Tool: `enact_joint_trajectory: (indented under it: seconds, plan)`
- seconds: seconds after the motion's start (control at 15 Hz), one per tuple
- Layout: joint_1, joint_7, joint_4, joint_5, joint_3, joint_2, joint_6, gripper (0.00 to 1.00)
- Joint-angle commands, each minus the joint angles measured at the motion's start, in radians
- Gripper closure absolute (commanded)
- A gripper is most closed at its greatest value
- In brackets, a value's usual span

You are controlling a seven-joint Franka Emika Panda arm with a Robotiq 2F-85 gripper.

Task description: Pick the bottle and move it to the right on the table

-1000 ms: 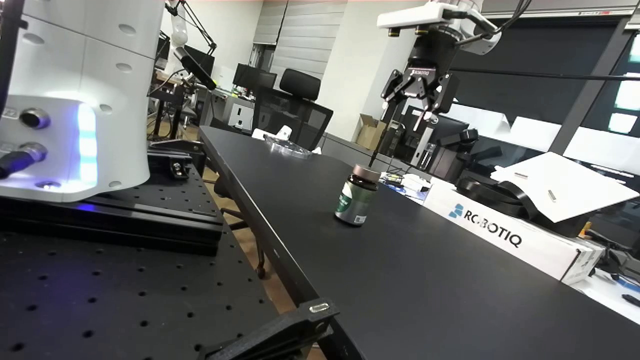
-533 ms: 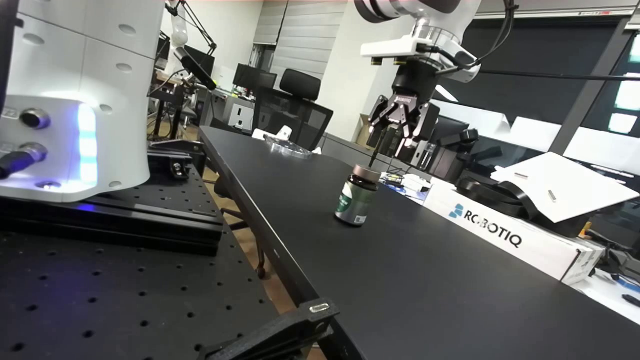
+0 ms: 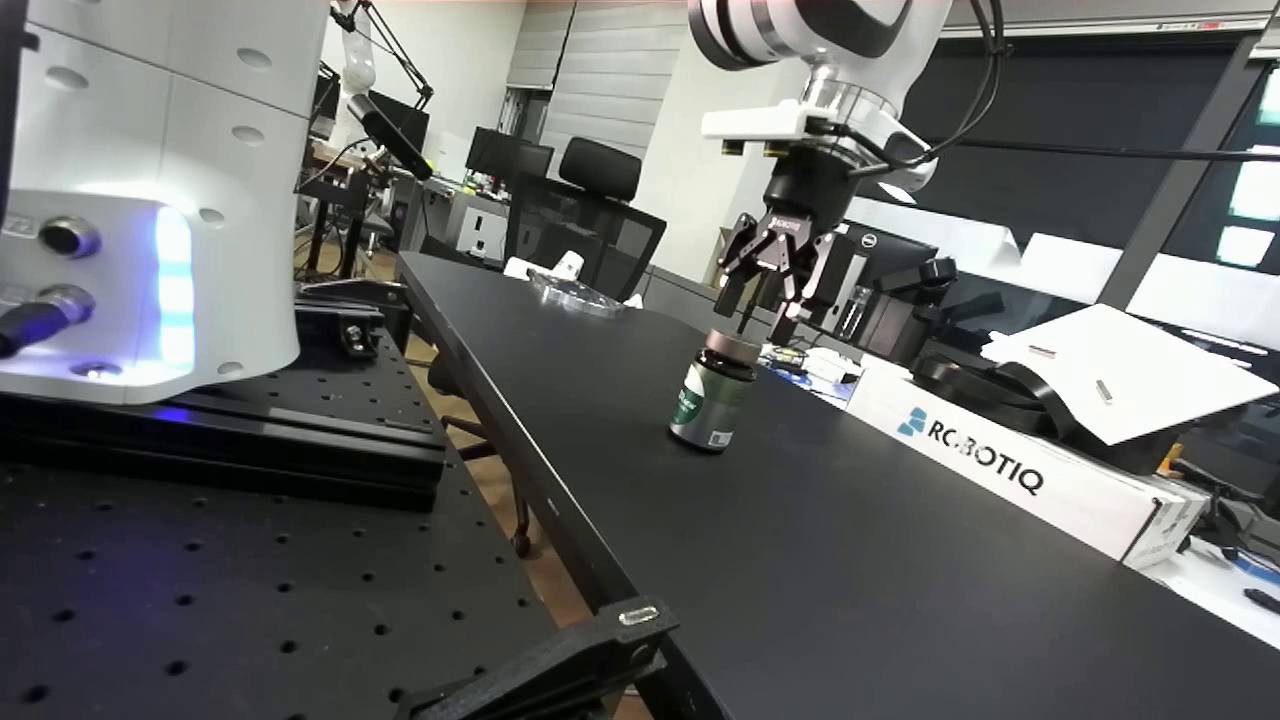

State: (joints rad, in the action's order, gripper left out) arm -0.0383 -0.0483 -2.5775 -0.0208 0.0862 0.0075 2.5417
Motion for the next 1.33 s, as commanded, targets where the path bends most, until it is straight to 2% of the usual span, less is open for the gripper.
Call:
enact_joint_trajectory:
  seconds: [0.0, 0.13, 0.2, 0.27, 0.6, 0.67, 1.07, 1.27]
  plan:
    - [-0.007, -0.036, -0.012, 0.001, -0.010, 0.020, 0.030, 0.00]
    - [-0.007, -0.036, -0.012, 0.003, -0.009, 0.034, 0.039, 0.00]
    - [-0.006, -0.038, -0.009, 0.008, -0.009, 0.042, 0.035, 0.25]
    - [-0.006, -0.035, -0.009, 0.006, -0.009, 0.046, 0.039, 0.26]
    - [-0.009, -0.016, 0.004, -0.012, -0.008, 0.046, 0.004, 0.61]
    - [-0.010, -0.030, 0.010, 0.018, -0.002, 0.041, -0.022, 0.64]
    - [-0.053, 0.091, 0.120, -0.044, 0.021, -0.046, -0.290, 0.64]
    - [-0.087, 0.111, 0.186, -0.017, 0.052, -0.080, -0.366, 0.64]
